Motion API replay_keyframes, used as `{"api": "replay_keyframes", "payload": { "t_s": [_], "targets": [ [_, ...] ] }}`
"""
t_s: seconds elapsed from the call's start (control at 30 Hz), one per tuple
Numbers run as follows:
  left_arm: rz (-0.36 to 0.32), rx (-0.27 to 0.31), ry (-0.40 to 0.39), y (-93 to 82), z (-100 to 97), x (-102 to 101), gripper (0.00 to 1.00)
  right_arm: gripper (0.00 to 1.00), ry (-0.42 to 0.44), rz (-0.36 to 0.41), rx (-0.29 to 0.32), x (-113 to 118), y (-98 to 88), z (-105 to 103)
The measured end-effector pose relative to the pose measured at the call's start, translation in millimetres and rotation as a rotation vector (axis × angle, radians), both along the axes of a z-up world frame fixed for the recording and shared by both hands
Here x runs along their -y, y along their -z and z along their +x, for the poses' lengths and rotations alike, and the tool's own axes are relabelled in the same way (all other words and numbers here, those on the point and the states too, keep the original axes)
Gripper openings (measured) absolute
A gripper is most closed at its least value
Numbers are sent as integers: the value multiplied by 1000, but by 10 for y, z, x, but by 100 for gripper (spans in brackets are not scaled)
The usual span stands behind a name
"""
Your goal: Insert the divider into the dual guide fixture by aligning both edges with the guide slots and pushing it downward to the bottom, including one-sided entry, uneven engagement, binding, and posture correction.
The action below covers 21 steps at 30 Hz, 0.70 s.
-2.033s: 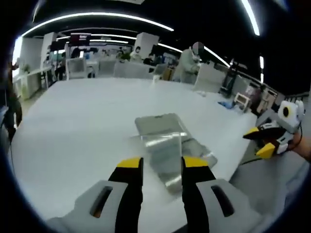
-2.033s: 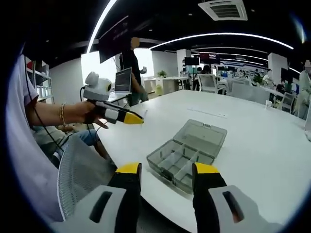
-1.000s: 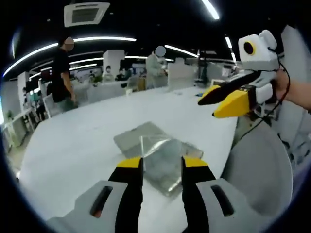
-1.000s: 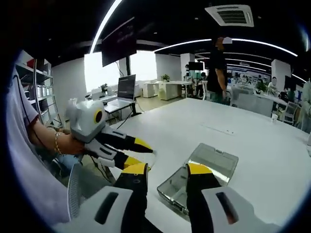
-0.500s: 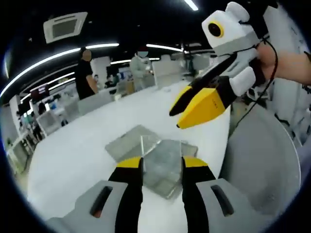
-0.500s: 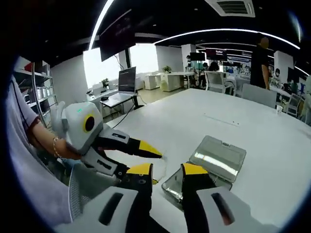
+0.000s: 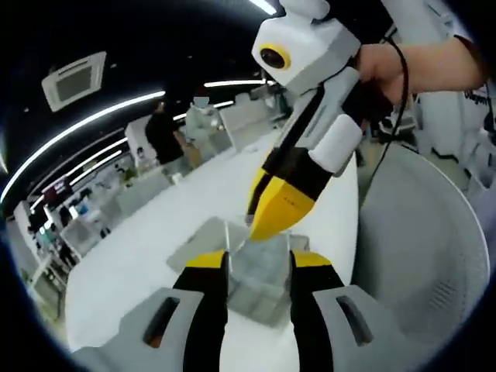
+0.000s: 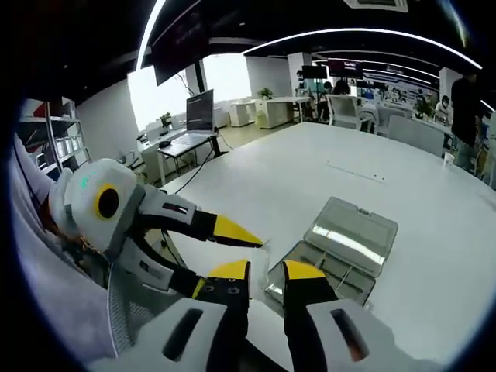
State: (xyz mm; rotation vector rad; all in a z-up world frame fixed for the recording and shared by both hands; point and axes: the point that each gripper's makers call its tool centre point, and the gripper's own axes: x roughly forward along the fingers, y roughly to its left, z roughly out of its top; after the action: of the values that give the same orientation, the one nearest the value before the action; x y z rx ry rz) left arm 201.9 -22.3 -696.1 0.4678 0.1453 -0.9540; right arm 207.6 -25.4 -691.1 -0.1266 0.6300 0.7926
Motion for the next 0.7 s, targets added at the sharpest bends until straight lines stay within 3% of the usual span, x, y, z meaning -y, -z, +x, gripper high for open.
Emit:
{"api": "replay_keyframes", "payload": {
  "t_s": [0.3,0.7],
  "targets": [
    [10,10,20,13,-30,28,28,0,15,24,-35,-11,31,15],
    [13,12,15,58,-22,4,29,0,26,71,-76,-67,58,-7]
  ]
}}
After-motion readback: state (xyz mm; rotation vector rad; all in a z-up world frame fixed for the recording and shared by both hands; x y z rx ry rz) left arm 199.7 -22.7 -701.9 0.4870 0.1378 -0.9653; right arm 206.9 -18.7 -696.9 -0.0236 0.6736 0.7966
